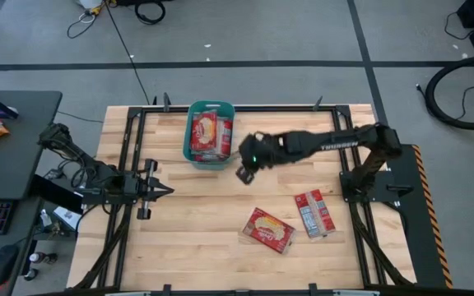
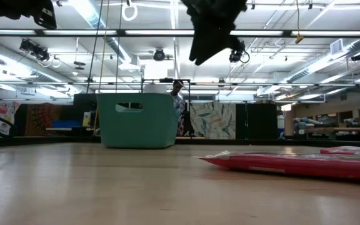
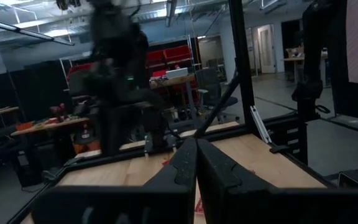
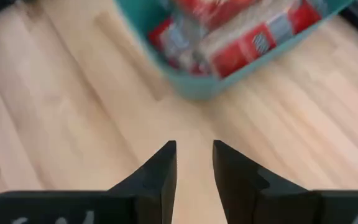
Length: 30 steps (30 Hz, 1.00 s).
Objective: Sort popcorn bags into baskets
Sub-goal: Put the red popcorn bag into the green bin
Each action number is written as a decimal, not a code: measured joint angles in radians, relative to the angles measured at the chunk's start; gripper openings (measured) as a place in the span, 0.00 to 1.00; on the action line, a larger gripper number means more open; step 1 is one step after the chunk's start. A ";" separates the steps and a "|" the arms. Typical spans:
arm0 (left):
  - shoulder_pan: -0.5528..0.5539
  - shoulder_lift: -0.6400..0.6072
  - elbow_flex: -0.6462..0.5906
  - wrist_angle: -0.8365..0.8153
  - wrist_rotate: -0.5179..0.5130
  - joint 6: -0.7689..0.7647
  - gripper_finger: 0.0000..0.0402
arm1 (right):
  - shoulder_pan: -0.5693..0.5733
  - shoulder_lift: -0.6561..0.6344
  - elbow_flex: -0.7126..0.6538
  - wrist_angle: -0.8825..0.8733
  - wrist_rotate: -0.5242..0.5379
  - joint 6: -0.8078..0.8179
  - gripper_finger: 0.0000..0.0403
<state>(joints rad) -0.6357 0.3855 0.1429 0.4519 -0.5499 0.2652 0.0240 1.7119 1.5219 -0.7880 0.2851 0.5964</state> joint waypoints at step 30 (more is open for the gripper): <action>0.000 0.000 0.000 0.001 0.000 -0.033 0.03 | 0.438 0.003 -0.375 -0.375 -0.282 0.804 0.37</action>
<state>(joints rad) -0.6357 0.3859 0.1429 0.4527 -0.5495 0.2318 0.4625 1.7153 1.1470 -1.1625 0.0028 1.4002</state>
